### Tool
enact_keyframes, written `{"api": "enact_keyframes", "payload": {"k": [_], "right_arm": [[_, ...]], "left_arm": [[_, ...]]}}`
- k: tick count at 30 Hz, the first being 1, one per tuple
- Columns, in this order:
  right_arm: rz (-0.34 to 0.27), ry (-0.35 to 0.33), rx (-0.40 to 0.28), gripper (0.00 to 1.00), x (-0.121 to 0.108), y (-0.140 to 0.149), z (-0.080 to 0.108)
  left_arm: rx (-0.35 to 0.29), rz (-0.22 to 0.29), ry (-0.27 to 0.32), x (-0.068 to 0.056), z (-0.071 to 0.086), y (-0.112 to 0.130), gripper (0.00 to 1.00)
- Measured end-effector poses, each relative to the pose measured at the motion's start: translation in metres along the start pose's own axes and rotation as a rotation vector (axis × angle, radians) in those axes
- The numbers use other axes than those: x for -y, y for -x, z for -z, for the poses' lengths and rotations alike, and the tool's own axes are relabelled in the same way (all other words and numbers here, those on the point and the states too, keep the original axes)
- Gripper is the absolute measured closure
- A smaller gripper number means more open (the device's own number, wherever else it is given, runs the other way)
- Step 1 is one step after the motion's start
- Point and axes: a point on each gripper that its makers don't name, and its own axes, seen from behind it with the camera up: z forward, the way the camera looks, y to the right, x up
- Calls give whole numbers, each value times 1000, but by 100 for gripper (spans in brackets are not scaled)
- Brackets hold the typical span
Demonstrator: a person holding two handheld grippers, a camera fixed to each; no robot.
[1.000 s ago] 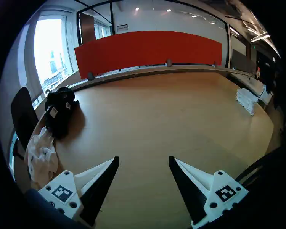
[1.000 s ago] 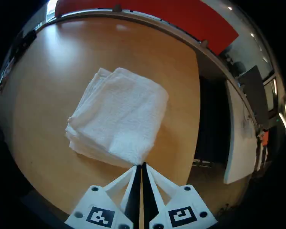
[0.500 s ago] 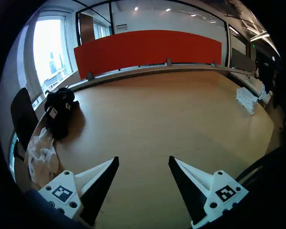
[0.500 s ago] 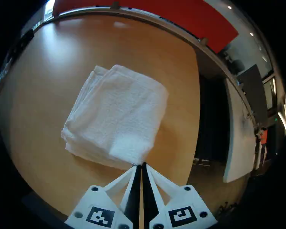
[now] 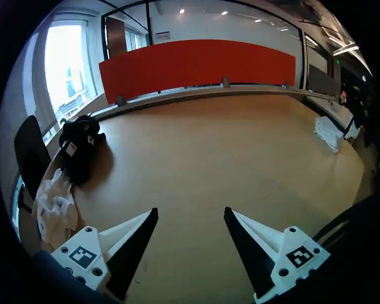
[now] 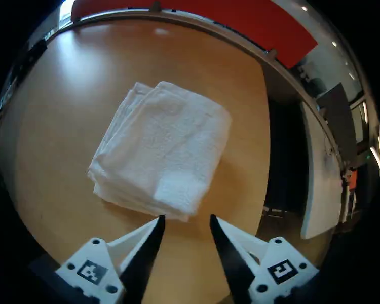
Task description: Fold towel
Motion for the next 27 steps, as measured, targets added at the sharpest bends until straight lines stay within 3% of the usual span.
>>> {"api": "enact_keyframes", "payload": {"k": [2, 15, 27], "right_arm": [[3, -2, -4, 0, 2, 1, 1], [-61, -17, -52, 0, 17, -2, 11], [-267, -46, -106, 0, 29, -14, 12]], "left_arm": [[0, 1, 1, 0, 0, 0, 3], [-8, 8, 3, 1, -1, -3, 3], [-10, 24, -5, 4, 1, -3, 3]]}}
